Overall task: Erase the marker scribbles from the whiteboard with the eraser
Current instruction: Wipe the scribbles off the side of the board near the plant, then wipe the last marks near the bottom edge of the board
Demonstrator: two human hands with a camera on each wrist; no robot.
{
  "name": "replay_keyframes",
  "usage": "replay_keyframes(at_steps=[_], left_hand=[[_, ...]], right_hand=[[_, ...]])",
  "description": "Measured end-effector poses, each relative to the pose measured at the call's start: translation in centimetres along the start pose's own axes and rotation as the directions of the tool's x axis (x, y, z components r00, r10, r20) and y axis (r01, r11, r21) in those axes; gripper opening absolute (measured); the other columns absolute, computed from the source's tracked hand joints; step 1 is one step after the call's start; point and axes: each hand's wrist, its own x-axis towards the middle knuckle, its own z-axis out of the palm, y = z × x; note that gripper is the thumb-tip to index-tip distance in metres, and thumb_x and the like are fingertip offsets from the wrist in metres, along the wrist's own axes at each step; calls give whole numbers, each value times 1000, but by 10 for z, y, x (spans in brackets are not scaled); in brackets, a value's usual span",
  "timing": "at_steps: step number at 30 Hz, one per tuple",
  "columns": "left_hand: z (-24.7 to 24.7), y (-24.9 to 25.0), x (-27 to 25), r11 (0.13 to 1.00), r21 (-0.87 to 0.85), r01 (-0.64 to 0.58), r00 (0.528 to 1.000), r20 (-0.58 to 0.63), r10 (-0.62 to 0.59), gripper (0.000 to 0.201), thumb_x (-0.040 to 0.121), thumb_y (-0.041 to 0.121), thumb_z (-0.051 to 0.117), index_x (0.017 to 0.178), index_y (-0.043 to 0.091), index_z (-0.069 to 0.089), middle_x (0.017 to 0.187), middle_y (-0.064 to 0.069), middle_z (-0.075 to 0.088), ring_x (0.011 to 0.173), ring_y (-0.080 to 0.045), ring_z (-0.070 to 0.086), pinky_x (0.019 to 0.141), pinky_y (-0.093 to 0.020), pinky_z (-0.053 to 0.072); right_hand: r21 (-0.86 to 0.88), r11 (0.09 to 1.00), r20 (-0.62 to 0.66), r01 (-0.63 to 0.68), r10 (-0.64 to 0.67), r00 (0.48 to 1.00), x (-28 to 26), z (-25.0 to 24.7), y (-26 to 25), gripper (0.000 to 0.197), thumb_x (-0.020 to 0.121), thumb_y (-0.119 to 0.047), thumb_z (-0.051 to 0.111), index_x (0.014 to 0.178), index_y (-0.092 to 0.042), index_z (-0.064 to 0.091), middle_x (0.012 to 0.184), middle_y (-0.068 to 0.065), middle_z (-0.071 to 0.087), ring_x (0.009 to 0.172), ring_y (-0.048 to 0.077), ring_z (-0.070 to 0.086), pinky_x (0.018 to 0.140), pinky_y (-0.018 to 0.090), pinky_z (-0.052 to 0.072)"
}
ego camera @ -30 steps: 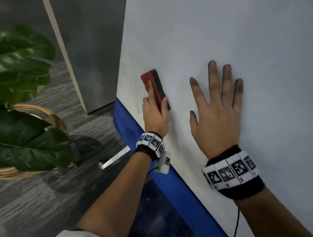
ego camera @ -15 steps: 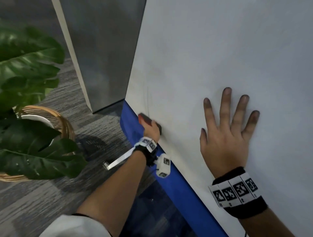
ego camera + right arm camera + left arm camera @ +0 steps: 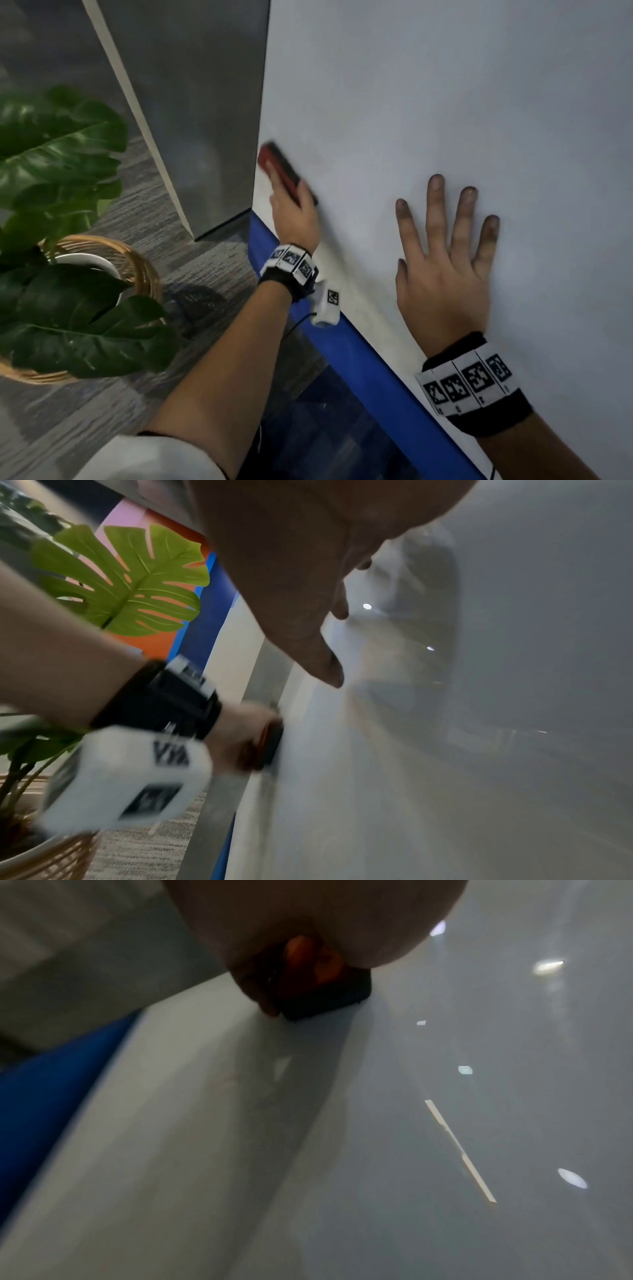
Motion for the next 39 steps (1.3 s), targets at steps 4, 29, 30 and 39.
replay_keyframes(at_steps=[4,29,30,39], left_hand=[[-6,-113,-44,844,180,505,806,252,-536,62,108,24,44,161,16,13,145,-19,51,129,-41,52,112,-42,41],[39,318,-513,684,-478,-551,394,574,718,65,92,5,70,144,26,38,125,-5,55,106,-13,62,81,-18,52],[47,324,-540,660,-504,-558,329,595,733,70,90,3,72,148,22,37,125,-4,53,108,-9,61,83,-15,50],[124,285,-726,582,-512,-632,-150,817,556,88,90,32,74,160,31,21,113,10,43,105,-5,47,89,-8,37]], right_hand=[[44,997,59,59,-62,996,-7,-3,5,86,88,-11,68,161,-16,23,169,13,-10,154,35,-18,124,51,-15],[981,-175,150,-87,392,908,-278,-289,333,63,100,-27,53,156,-26,23,135,-2,55,105,-4,67,83,8,50],[982,-171,156,-81,487,860,-299,-293,346,58,102,-23,53,153,-26,26,131,1,56,99,1,70,78,11,53],[925,-64,191,-375,930,313,-526,-266,471,43,104,-28,53,145,-35,41,108,-3,63,92,18,68,69,24,58]])
